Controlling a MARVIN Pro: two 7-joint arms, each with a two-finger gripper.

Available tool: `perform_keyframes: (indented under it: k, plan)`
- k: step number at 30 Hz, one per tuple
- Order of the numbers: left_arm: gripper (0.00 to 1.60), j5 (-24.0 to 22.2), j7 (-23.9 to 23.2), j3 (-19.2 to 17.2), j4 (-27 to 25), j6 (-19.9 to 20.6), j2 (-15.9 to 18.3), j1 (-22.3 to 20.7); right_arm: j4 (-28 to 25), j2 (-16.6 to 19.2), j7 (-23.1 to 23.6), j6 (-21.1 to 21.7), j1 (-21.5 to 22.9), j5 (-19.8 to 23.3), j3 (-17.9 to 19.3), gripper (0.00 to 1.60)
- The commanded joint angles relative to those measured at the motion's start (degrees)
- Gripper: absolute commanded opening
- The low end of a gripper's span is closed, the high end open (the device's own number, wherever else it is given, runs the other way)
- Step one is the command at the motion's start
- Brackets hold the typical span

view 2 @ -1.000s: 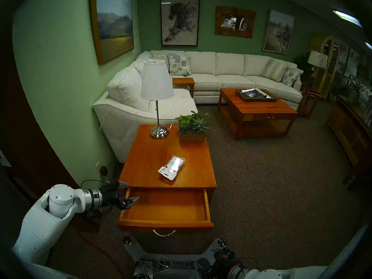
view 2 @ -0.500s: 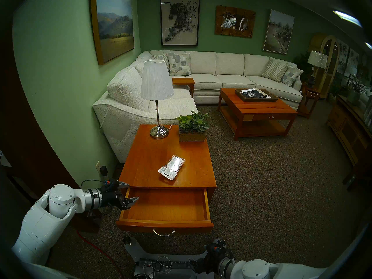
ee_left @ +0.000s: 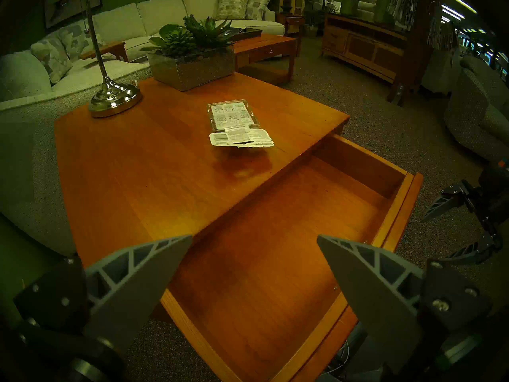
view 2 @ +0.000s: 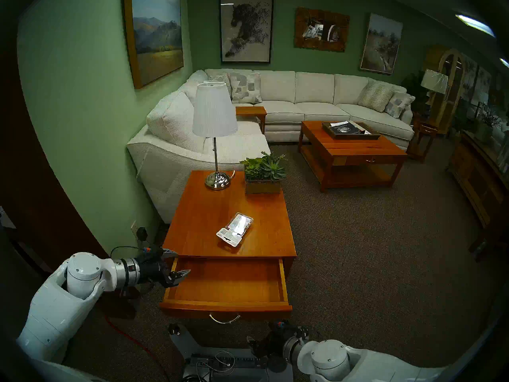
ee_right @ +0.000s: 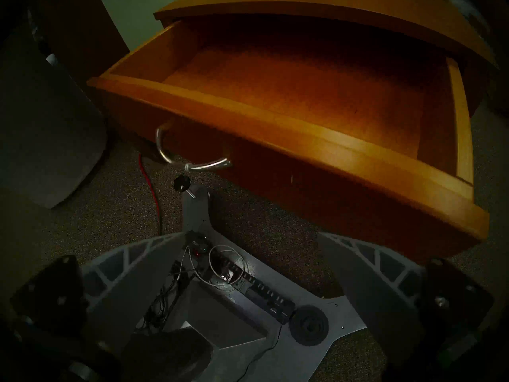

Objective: Open the drawer, take out the contents and close the drawer

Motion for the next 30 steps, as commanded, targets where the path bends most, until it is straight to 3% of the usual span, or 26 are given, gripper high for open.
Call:
perform_keyframes:
  k: [1,9,19,30]
  plan:
    - [1.6,-0.42,0.15,-0.75,-1.36,-0.43,-0.13,-0.88,2.37,-5.28,-1.74,3.1,5.6,-3.3,-0.9,1.6]
    - [1.6,-0.41,0.14,-0.74,-1.34,-0.43,-0.13,-0.89,6.24,-9.0,-6.16,5.5,8.33,-7.39,-2.51,1.6]
    - [1.6,-0.42,0.15,-0.76,-1.36,-0.43,-0.13,-0.87,6.55,-10.11,-12.5,4.4,8.87,-12.33,-3.21,1.6]
    - [1.6,-0.45,0.17,-0.79,-1.4,-0.44,-0.15,-0.84,8.77,-11.44,-15.87,1.35,9.81,-16.88,-3.76,1.6]
